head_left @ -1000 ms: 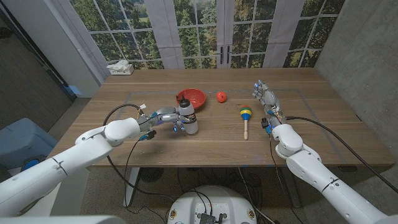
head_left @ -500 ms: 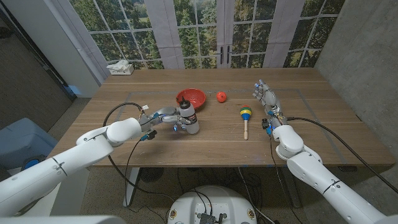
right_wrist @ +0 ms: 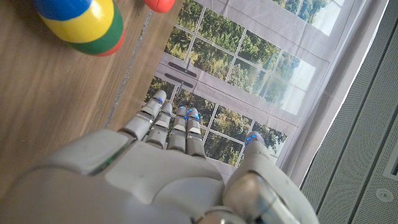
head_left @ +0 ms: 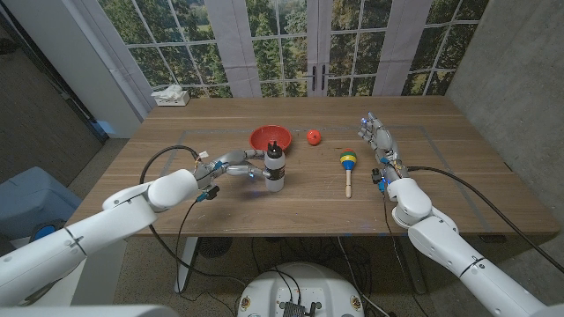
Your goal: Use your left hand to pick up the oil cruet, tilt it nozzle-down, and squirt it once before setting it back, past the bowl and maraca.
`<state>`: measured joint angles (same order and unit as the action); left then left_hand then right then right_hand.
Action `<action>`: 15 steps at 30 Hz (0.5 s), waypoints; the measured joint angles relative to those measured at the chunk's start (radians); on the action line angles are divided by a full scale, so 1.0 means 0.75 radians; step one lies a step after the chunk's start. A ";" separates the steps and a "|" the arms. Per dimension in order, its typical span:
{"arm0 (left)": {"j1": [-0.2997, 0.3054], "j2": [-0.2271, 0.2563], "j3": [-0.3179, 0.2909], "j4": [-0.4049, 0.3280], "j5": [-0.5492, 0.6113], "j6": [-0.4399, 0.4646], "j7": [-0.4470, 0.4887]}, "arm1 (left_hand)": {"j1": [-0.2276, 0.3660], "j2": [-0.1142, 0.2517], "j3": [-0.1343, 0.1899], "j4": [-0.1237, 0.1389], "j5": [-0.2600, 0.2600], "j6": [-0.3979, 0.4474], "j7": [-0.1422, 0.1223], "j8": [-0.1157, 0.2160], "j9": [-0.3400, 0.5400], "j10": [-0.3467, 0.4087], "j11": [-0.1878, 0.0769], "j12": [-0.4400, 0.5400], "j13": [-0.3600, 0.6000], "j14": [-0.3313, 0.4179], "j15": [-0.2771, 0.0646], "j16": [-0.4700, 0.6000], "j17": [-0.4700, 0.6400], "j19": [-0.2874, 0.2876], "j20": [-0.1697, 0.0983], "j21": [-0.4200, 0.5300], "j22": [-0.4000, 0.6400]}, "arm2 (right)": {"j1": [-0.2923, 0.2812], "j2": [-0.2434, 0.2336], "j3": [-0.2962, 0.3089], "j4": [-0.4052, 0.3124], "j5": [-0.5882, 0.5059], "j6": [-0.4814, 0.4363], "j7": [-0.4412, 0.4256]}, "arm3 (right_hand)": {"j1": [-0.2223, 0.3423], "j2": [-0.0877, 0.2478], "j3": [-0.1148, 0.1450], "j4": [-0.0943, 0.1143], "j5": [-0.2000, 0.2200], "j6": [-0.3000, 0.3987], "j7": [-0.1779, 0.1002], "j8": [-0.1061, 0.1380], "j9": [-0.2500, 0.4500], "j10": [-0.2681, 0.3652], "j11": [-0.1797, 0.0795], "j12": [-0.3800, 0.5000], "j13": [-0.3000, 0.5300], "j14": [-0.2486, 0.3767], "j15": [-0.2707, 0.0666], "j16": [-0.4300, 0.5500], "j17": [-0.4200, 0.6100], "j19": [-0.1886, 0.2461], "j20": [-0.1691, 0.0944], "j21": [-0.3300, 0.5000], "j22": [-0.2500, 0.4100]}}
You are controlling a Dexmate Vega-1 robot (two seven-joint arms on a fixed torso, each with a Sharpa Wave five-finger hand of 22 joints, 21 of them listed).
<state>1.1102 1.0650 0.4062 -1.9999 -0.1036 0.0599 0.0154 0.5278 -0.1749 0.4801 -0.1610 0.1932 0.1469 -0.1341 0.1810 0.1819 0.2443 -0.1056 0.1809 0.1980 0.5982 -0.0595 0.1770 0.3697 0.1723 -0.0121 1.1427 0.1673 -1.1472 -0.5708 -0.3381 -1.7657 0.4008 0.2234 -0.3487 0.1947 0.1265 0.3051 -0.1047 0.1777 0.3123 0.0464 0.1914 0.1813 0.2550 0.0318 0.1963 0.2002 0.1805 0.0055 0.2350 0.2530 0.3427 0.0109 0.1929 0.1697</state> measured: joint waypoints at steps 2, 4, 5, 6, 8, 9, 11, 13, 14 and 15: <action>0.014 0.002 -0.009 -0.005 0.004 0.000 0.019 | 0.000 0.000 -0.019 -0.001 0.000 -0.028 0.001 0.000 -0.001 -0.039 0.002 0.000 0.000 -0.072 0.007 -0.010 -0.017 -0.045 0.015 -0.035 0.000 | -0.003 -0.002 0.001 -0.003 -0.001 0.001 0.000 | 0.000 0.000 0.000 0.000 0.000 0.000 0.000 0.000 0.000 0.000 0.000 0.000 0.000 0.000 0.000 0.000 0.000 0.000 0.000 0.000 0.000; 0.033 0.003 -0.023 -0.013 0.009 -0.006 0.040 | 0.000 0.000 -0.039 -0.003 0.002 -0.061 -0.005 0.000 0.000 -0.083 -0.007 0.000 0.000 -0.155 0.014 -0.010 -0.038 -0.086 0.030 -0.072 0.000 | -0.005 -0.003 0.002 -0.005 -0.002 0.002 0.000 | 0.000 0.000 0.000 0.000 0.000 0.000 0.000 0.000 0.000 0.000 0.000 0.000 0.000 0.000 0.000 0.000 0.000 0.000 0.000 0.000 0.000; 0.037 0.003 -0.025 -0.014 0.009 -0.007 0.042 | 0.000 0.000 -0.047 -0.002 0.008 -0.078 -0.007 0.000 0.001 -0.106 -0.012 0.000 0.000 -0.193 0.016 -0.010 -0.049 -0.102 0.037 -0.089 0.000 | -0.007 -0.003 0.002 -0.007 -0.002 0.002 0.000 | 0.000 0.000 0.000 0.000 0.000 0.000 0.000 0.000 0.000 0.000 0.000 0.000 0.000 0.000 0.000 0.000 0.000 0.000 0.000 0.000 0.000; 0.037 0.003 -0.025 -0.014 0.011 -0.008 0.049 | 0.000 0.000 -0.060 -0.001 0.010 -0.102 -0.011 0.000 0.001 -0.138 -0.010 0.000 0.000 -0.239 0.018 -0.009 -0.064 -0.124 0.043 -0.111 0.000 | -0.007 -0.004 0.003 -0.007 -0.002 0.002 0.000 | 0.000 0.000 0.000 0.000 0.000 0.000 0.000 0.000 0.000 0.000 0.000 0.000 0.000 0.000 0.000 0.000 0.000 0.000 0.000 0.000 0.000; 0.057 0.004 -0.039 -0.022 0.015 -0.014 0.066 | 0.007 0.007 -0.085 0.003 0.011 -0.153 -0.019 0.000 0.000 -0.206 -0.001 0.000 -0.002 -0.339 0.021 -0.009 -0.099 -0.171 0.059 -0.162 0.000 | -0.010 -0.005 0.004 -0.010 -0.003 0.003 0.001 | 0.000 0.000 0.000 0.000 0.000 0.000 0.000 0.000 0.000 0.000 0.000 0.000 0.000 0.000 0.000 0.000 0.000 0.000 0.000 0.000 0.000; 0.065 0.005 -0.045 -0.023 0.017 -0.019 0.073 | 0.009 0.009 -0.098 0.007 0.018 -0.179 -0.023 0.000 -0.001 -0.243 0.002 -0.001 -0.003 -0.384 0.023 -0.009 -0.116 -0.192 0.062 -0.188 0.000 | -0.011 -0.005 0.005 -0.010 -0.003 0.004 0.001 | 0.000 0.000 0.000 0.000 0.000 0.000 0.000 0.000 0.000 0.000 0.000 0.000 0.000 0.000 0.000 0.000 0.000 0.000 0.000 0.000 0.000; 0.077 0.005 -0.055 -0.024 0.017 -0.029 0.084 | 0.003 0.014 -0.133 0.016 0.029 -0.239 -0.036 0.000 -0.001 -0.329 0.013 -0.005 -0.004 -0.496 0.027 -0.009 -0.154 -0.256 0.074 -0.253 0.000 | -0.012 -0.005 0.005 -0.011 -0.004 0.004 0.002 | 0.000 0.000 0.000 0.000 0.000 0.000 0.000 0.000 0.000 0.000 0.000 0.000 0.000 0.000 0.000 0.000 0.000 0.000 0.000 0.000 0.000; 0.093 0.004 -0.069 -0.023 0.015 -0.051 0.095 | -0.036 0.031 -0.174 0.036 0.042 -0.296 -0.054 0.000 -0.001 -0.427 0.023 -0.005 -0.010 -0.643 0.049 -0.009 -0.194 -0.344 0.092 -0.341 0.000 | -0.013 -0.005 0.005 -0.011 -0.004 0.006 0.003 | 0.000 0.000 0.000 0.000 0.000 0.000 0.000 0.000 0.000 0.000 0.000 0.000 0.000 0.000 0.000 0.000 0.000 0.000 0.000 0.000 0.000; 0.098 0.004 -0.073 -0.021 0.014 -0.057 0.096 | -0.056 0.040 -0.188 0.047 0.044 -0.321 -0.059 0.000 -0.001 -0.474 0.027 -0.005 -0.010 -0.715 0.067 -0.009 -0.209 -0.392 0.102 -0.385 0.000 | -0.013 -0.005 0.005 -0.011 -0.004 0.006 0.003 | 0.000 0.000 0.000 0.000 0.000 0.000 0.000 0.000 0.000 0.000 0.000 0.000 0.000 0.000 0.000 0.000 0.000 0.000 0.000 0.000 0.000; 0.105 0.003 -0.080 -0.016 0.004 -0.078 0.098 | -0.071 0.054 -0.198 0.057 0.046 -0.344 -0.062 0.000 -0.001 -0.516 0.033 -0.005 -0.010 -0.778 0.084 -0.009 -0.220 -0.431 0.109 -0.424 0.000 | -0.014 -0.005 0.005 -0.011 -0.004 0.008 0.004 | 0.000 0.000 0.000 0.000 0.000 0.000 0.000 0.000 0.000 0.000 0.000 0.000 0.000 0.000 0.000 0.000 0.000 -0.005 0.005 0.000 0.000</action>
<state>1.1890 1.0673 0.3462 -2.0123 -0.1004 0.0011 0.0889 0.4742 -0.1348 0.3319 -0.1184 0.2273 -0.1110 -0.1808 0.1810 0.1813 -0.1426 -0.0805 0.1772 0.1905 0.0149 0.0034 0.1700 0.2049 -0.1507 0.0699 0.8248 0.1674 -1.1578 -0.5748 -0.3345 -1.7738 0.3979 0.2293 -0.3456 0.1948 0.1265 0.3051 -0.1048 0.1777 0.3123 0.0464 0.1914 0.1814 0.2551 0.0320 0.1963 0.2002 0.1805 0.0055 0.2350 0.2530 0.3389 0.0146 0.1929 0.1697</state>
